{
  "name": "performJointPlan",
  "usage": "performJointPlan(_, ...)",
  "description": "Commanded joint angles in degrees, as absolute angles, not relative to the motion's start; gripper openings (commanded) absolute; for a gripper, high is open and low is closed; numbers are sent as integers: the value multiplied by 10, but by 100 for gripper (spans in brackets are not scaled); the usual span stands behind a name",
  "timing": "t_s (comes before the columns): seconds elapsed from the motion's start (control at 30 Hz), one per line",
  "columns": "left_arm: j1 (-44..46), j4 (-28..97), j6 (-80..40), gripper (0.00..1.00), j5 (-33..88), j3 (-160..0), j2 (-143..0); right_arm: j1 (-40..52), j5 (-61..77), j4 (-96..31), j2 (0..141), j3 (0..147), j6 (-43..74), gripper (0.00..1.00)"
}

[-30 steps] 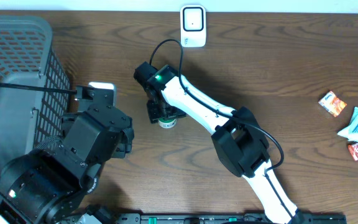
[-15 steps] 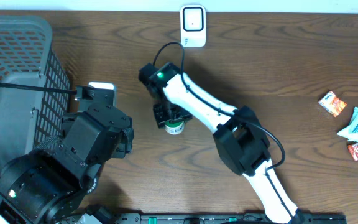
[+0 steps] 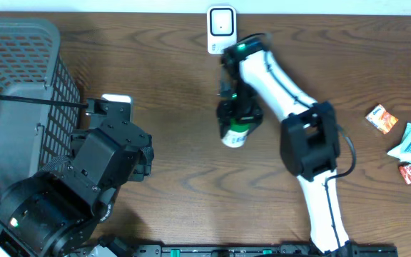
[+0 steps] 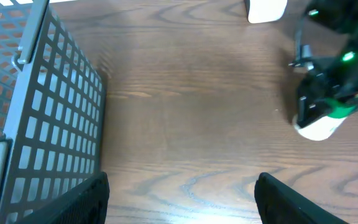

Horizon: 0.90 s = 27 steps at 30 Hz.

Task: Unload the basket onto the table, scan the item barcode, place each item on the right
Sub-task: 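Lift the bottle and carry it toward the scanner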

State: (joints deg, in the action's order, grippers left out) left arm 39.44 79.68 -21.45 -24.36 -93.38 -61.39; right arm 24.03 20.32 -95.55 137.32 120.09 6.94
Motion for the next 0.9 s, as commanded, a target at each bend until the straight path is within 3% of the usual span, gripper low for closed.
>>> performJointPlan(0.0, 392, 799, -222, 75, -251, -939, -614, 212, 267, -975, 1376, 1215, 1, 44)
performJointPlan(0.47, 392, 799, -222, 75, -251, -939, -614, 171, 293, -975, 1376, 1233, -10, 33)
performJointPlan(0.67, 392, 799, -222, 75, -251, -939, -614, 171, 287, -965, 1376, 1340, -10, 35)
performJointPlan(0.87, 392, 799, -222, 75, -251, -939, -614, 174, 233, -874, 1376, 1455, -29, 37)
